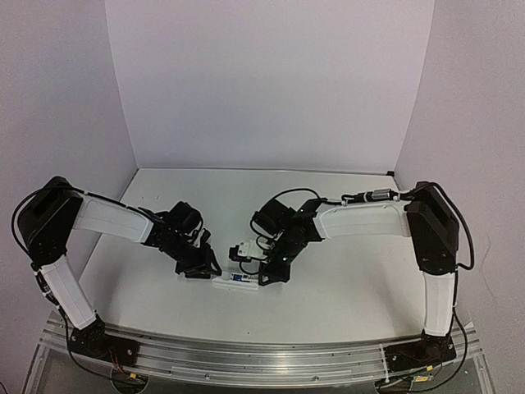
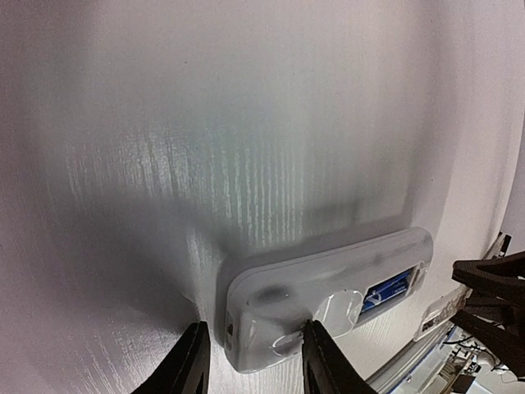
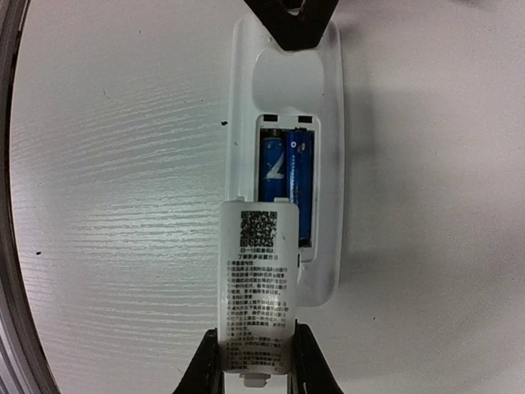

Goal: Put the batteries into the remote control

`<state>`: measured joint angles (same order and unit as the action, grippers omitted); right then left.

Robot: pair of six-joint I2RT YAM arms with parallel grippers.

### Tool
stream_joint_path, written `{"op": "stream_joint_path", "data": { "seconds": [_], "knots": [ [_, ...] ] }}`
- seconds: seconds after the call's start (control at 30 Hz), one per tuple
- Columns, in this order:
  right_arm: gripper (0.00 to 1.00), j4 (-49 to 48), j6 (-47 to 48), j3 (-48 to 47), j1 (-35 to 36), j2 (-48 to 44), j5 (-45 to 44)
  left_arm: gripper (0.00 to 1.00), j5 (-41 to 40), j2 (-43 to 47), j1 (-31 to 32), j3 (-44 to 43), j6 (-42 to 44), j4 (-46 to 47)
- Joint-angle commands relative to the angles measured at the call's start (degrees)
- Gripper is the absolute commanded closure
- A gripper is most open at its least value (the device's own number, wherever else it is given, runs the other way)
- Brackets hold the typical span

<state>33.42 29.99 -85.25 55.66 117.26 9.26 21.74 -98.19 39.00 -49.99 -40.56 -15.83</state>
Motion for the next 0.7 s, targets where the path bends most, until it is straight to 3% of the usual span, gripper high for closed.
{"op": "stream_joint_path", "data": {
  "seconds": [0.0, 0.67],
  "knots": [
    [1.00, 2.53, 0.51, -3.46, 0.45, 2.04, 0.30, 0.62, 0.64, 1.07, 0.04, 0.96, 0.12, 0.93],
    [0.99, 5.08, -0.61, -8.95, 1.44, 6.17, -2.45, 0.63, 3.30, 1.30, 0.04, 1.28, -0.28, 2.75]
  ]
}}
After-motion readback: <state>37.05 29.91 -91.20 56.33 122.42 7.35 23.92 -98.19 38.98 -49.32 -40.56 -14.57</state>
